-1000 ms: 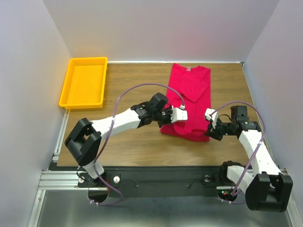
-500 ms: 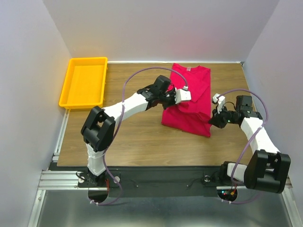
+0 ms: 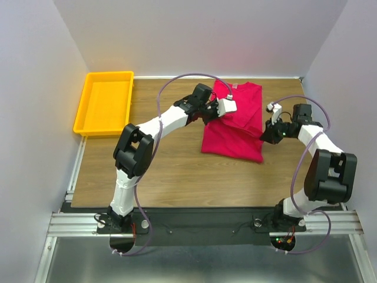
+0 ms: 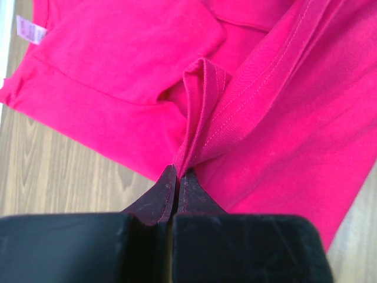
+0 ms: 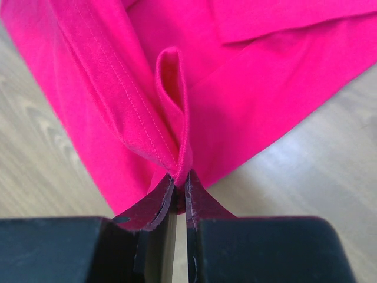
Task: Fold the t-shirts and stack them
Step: Fold the tshirt
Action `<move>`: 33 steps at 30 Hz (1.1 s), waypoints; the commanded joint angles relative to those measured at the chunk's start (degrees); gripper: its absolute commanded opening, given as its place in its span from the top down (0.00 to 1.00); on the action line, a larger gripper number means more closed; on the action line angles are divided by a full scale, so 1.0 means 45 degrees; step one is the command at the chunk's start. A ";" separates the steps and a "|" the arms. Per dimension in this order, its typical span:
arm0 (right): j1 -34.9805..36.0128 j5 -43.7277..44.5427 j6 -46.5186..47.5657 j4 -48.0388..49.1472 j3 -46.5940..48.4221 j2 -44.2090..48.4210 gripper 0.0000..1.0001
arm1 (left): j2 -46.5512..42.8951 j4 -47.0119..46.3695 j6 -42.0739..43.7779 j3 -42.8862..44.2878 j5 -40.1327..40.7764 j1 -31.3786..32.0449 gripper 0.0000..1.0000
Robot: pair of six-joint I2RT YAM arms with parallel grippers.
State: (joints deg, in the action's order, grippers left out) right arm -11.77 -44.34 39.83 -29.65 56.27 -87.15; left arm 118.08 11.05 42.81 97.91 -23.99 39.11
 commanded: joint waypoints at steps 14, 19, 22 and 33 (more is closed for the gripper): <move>-0.0158 -0.0440 -0.0825 0.0788 0.2944 -0.2624 1.00 | 0.1474 -0.0306 -0.0450 0.2305 0.0134 -0.0235 1.00; -0.0158 -0.0187 -0.0883 0.0788 0.3120 -0.2937 0.99 | 0.1650 -0.0599 -0.0645 0.2480 0.0506 -0.0254 1.00; -0.0158 -0.0167 -0.1000 0.0788 0.3296 -0.3209 0.99 | 0.1728 -0.0677 -0.0684 0.2579 0.0798 -0.0254 1.00; -0.0158 -0.0245 -0.1489 0.0827 0.4253 -0.4011 1.00 | 0.2099 -0.0951 -0.0919 0.2793 0.0995 -0.0274 1.00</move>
State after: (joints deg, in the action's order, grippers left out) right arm -12.01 -44.80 34.39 -27.83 72.23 -104.73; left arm 127.83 9.17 39.64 107.02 -19.86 38.22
